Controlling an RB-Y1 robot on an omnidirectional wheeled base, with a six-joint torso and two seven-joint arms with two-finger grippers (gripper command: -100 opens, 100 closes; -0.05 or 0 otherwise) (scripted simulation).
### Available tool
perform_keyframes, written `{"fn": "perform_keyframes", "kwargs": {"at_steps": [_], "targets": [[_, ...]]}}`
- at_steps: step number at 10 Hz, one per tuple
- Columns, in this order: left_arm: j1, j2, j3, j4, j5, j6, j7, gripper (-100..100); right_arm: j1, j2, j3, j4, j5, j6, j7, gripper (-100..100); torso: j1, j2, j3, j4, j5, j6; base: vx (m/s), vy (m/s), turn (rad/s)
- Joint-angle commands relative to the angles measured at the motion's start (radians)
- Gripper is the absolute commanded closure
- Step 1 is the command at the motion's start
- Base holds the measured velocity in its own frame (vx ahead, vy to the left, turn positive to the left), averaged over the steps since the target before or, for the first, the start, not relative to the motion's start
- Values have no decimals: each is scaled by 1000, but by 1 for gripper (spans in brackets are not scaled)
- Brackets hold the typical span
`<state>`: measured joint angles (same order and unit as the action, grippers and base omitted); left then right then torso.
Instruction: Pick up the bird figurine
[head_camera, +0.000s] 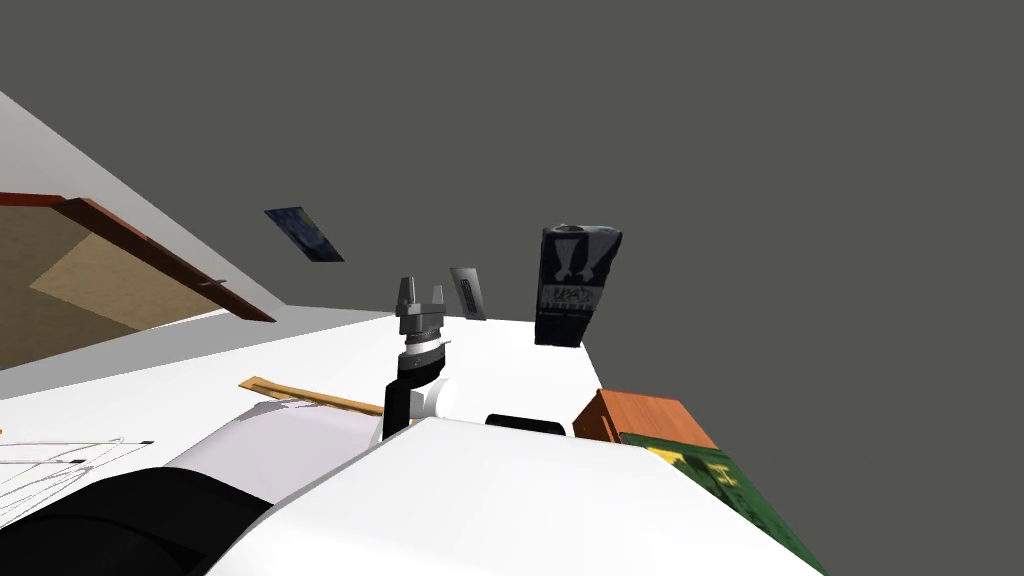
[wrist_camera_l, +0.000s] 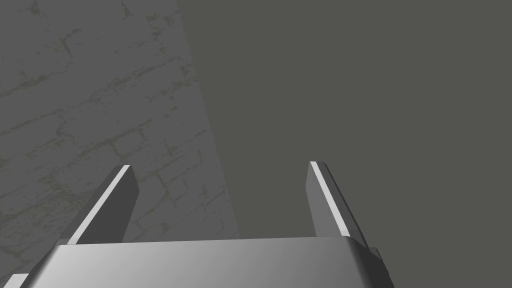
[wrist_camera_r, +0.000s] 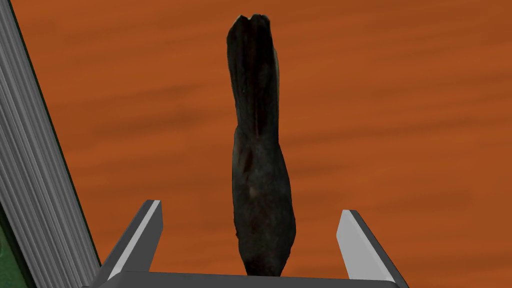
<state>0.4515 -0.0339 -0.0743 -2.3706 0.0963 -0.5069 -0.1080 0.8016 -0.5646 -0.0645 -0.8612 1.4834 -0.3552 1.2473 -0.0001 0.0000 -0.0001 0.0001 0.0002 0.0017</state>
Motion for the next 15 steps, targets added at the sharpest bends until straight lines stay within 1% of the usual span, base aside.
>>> {"fn": "perform_keyframes", "kwargs": {"at_steps": [1,2,3,4,5,6,7,8,9,13,14,15], "targets": [[0,0,0,0,0,0,0,0,1,5,-1,34,19,4,37,-100,0,0,0,0,0,0,20,-45,164],[0,0,0,0,0,0,0,0,-5,10,0,63,34,7,59,-100,-1,0,0,0,0,0,20,-44,181],[0,0,0,0,0,0,0,0,-1,5,-3,46,22,1,47,-100,-1,-1,0,0,0,0,7,-22,35],[0,0,0,0,0,0,0,0,-1,5,-2,47,24,2,50,0,1,0,0,0,0,1,0,0,0],[0,0,0,0,0,0,0,0,-30,33,20,75,29,34,48,-100,2,0,0,0,0,1,-21,-55,46],[0,0,0,0,0,0,0,0,-36,39,25,81,30,40,48,-100,-1,2,1,0,0,0,-33,-82,38],[0,0,0,0,0,0,0,0,-53,56,38,97,33,59,47,-100,-2,2,1,0,-1,1,-37,-80,37],[0,0,0,0,0,0,0,0,-45,51,23,94,23,44,61,-100,-3,3,2,1,-1,1,-17,-35,11],[0,0,0,0,0,0,0,0,-46,53,22,98,20,47,69,100,0,2,1,0,0,1,-3,-7,0],[0,0,0,0,0,0,0,0,-46,53,22,98,21,46,68,100,2,1,1,0,0,1,0,0,0],[0,0,0,0,0,0,0,0,-46,53,22,98,21,46,68,0,2,1,1,0,0,1,0,0,0],[0,0,0,0,0,0,0,0,-24,27,16,69,28,27,49,100,2,1,1,0,0,1,18,48,-51]]}}
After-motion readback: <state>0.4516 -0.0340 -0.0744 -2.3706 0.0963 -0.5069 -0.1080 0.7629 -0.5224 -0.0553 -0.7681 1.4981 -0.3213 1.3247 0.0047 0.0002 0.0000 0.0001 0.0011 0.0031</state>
